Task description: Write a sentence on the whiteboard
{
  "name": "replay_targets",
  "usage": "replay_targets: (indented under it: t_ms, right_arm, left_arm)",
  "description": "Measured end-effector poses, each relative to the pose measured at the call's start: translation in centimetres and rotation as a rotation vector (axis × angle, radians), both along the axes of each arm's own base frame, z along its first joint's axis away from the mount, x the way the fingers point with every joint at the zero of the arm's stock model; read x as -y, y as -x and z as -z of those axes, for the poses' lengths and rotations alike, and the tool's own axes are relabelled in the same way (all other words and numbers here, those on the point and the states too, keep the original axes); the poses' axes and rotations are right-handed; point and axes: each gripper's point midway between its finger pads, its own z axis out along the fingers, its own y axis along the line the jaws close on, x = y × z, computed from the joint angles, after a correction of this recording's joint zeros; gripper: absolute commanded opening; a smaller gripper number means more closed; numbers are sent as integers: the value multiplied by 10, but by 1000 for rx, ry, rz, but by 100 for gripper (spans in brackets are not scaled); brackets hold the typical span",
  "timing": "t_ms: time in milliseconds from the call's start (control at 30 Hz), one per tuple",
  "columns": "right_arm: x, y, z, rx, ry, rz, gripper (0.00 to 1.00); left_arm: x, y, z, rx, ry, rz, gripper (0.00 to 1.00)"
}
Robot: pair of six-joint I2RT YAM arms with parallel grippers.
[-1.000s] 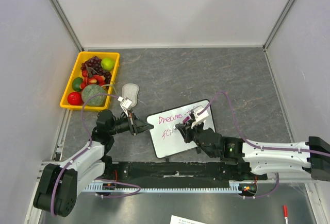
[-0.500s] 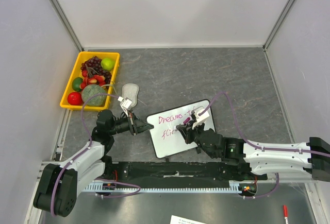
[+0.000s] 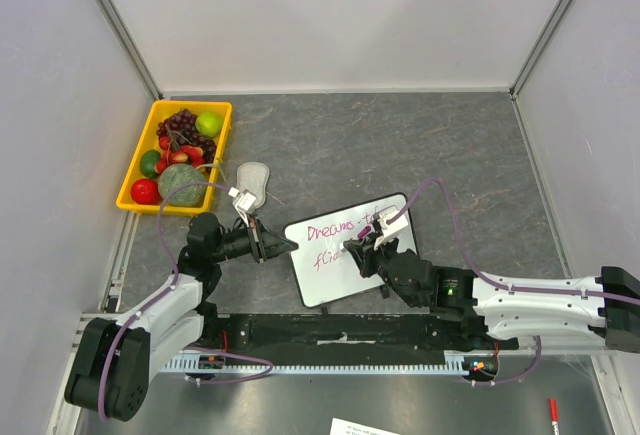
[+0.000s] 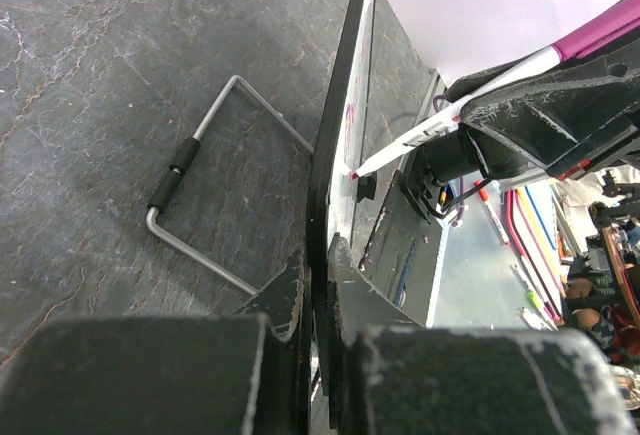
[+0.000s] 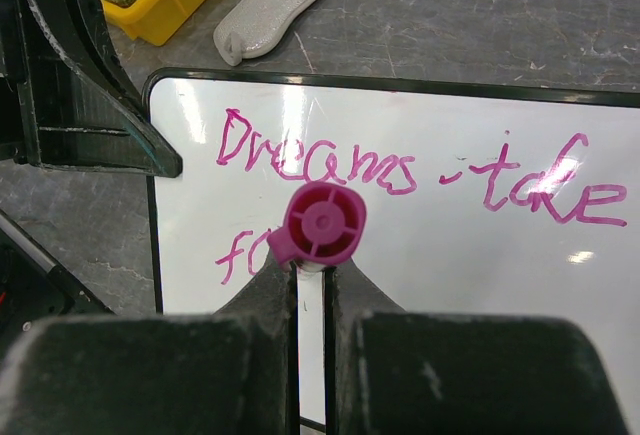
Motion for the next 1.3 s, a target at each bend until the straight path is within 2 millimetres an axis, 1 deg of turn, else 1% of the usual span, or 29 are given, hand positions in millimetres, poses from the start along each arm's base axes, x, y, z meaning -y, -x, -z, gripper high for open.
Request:
replay_targets:
  t_ms: [567, 1100, 1300]
  right_arm:
    - [2, 0, -1, -2, -3, 4, 0]
    - [0, 8, 12, -41, -4, -37, 0]
    - [-4, 10, 15, -48, -5, -53, 0]
  left_arm:
    - [0, 0, 0, -1, 0, 0, 2]
    - [0, 0, 0, -1, 0, 0, 2]
    - [0, 0, 0, -1, 0, 0, 2]
